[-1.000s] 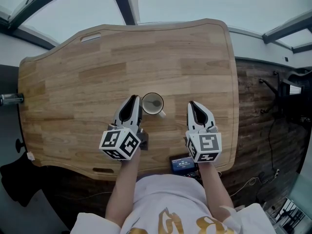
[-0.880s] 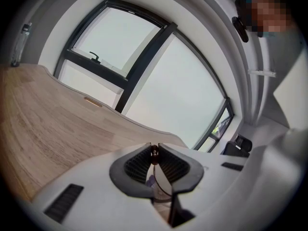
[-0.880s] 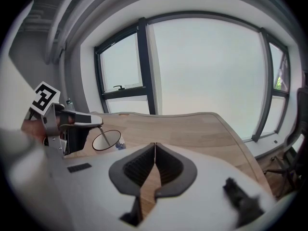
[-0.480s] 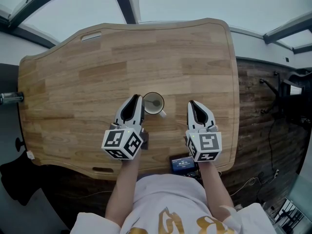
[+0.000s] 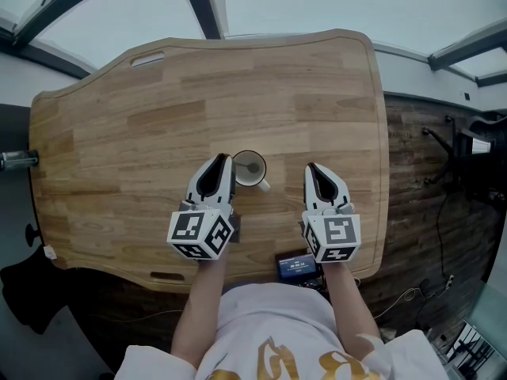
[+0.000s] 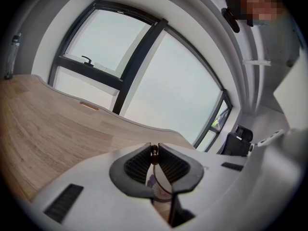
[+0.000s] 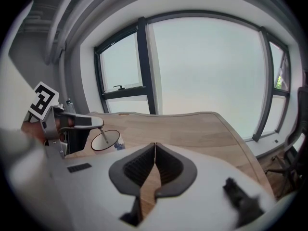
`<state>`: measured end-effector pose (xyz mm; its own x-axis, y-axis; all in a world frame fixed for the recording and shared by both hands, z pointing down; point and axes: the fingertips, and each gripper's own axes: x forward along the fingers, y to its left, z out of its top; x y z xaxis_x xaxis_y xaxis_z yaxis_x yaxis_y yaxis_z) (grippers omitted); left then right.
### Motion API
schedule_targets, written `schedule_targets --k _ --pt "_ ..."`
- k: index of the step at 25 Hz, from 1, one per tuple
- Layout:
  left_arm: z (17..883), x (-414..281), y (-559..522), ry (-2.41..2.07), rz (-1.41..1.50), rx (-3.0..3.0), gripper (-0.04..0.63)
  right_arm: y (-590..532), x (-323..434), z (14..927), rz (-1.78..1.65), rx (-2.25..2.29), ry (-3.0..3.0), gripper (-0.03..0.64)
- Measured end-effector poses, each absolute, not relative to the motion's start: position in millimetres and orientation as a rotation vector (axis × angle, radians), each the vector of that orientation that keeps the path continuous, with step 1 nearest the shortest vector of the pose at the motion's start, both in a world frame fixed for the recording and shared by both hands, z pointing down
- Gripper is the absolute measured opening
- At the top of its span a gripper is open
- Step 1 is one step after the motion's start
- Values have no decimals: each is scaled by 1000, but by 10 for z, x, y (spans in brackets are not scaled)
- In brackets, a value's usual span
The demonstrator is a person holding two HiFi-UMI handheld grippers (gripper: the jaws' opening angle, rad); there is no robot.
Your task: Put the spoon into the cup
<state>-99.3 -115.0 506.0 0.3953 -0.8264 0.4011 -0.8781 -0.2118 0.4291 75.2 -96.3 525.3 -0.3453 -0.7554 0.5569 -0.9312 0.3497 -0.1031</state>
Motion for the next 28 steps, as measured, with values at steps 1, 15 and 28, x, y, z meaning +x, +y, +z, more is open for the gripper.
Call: schedule_targets --k 1,15,28 --pt "5062 -993 -1150 -1451 111 2058 54 -963 750 5256 577 1475 -2205 31" --pt "5014 -986 -1156 -1428 48 2072 54 -962 746 5230 577 1480 -2211 31" --pt "4935 -1047 -1120 -1462 40 2068 78 -914 740 5122 559 1495 -2226 32"
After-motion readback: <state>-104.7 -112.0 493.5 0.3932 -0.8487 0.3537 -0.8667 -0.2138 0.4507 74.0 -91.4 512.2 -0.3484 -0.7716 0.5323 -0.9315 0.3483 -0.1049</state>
